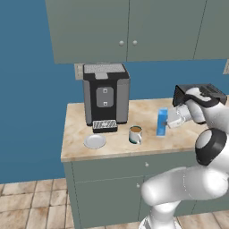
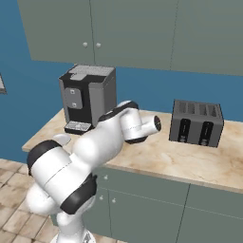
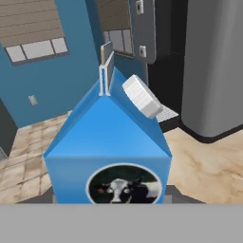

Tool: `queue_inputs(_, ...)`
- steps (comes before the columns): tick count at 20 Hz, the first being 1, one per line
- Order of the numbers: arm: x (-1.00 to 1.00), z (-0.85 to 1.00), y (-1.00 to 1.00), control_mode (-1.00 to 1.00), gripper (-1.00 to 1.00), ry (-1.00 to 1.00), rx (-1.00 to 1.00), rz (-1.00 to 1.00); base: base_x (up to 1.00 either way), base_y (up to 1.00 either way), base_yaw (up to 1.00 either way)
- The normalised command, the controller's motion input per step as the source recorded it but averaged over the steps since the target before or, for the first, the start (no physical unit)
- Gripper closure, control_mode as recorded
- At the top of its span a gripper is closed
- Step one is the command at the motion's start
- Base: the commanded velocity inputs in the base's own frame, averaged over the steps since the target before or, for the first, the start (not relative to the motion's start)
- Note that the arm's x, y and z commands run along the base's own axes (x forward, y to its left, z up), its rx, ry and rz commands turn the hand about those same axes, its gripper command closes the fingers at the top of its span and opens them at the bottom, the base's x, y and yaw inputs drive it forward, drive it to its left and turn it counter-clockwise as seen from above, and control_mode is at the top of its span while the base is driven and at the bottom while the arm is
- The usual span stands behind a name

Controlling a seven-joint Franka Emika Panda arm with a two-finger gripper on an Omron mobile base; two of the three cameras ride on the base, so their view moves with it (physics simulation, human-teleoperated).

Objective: Take a sugar cube from the saucer and place it inside the coffee. Then, grab milk from the fridge and place it next to the coffee on the counter to sweeten the coffee.

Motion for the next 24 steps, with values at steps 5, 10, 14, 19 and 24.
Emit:
queue_inputs(5,0.37,-0.33,0.1,-1.0,1.0,-0.04,-0.01,0.03,0.0,0.0,0.0)
queue_inputs(10,0.24,-0.37,0.0,-1.0,1.0,-0.06,-0.01,0.04,0.0,0.0,0.0)
queue_inputs(14,0.16,-0.41,0.0,-1.0,1.0,-0.07,-0.05,0.05,0.0,0.0,0.0)
queue_inputs(19,0.19,-0.31,0.0,-1.0,1.0,-0.08,-0.03,0.04,0.0,0.0,0.0)
queue_inputs(24,0.1,-0.24,0.0,-1.0,1.0,-0.06,0.0,0.04,0.0,0.0,0.0)
